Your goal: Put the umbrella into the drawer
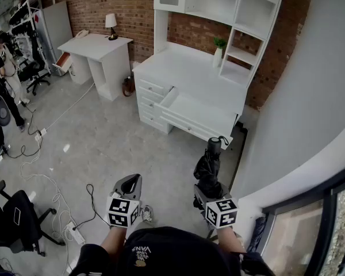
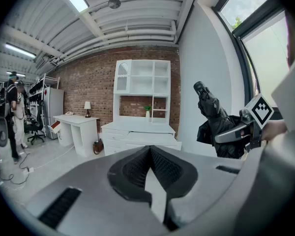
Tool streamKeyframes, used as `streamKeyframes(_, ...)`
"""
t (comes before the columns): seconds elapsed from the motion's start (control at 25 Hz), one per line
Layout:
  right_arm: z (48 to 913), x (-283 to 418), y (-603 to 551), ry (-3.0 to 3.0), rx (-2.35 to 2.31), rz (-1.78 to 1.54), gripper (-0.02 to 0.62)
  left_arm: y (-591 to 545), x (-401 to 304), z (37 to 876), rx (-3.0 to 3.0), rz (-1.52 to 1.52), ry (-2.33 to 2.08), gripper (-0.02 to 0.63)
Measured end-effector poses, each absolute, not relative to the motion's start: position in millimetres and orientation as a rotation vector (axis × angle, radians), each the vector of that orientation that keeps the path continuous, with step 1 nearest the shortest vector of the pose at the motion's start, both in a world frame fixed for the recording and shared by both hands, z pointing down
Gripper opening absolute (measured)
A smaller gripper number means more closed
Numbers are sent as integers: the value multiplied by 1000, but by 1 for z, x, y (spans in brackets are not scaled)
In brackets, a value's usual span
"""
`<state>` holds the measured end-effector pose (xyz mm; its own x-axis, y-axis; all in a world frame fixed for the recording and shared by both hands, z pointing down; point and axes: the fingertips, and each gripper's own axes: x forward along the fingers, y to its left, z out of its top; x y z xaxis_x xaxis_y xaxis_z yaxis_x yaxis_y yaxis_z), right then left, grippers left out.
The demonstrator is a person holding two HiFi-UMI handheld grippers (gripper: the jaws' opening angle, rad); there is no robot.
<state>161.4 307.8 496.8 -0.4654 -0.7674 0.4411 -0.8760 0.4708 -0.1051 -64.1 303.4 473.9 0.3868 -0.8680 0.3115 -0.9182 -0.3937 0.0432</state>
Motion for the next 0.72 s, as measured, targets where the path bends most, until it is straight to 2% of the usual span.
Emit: streamKeyframes(0.72,497,194,322,-2411,1402,449,232,314,-17,479,2463,371,-1556,6)
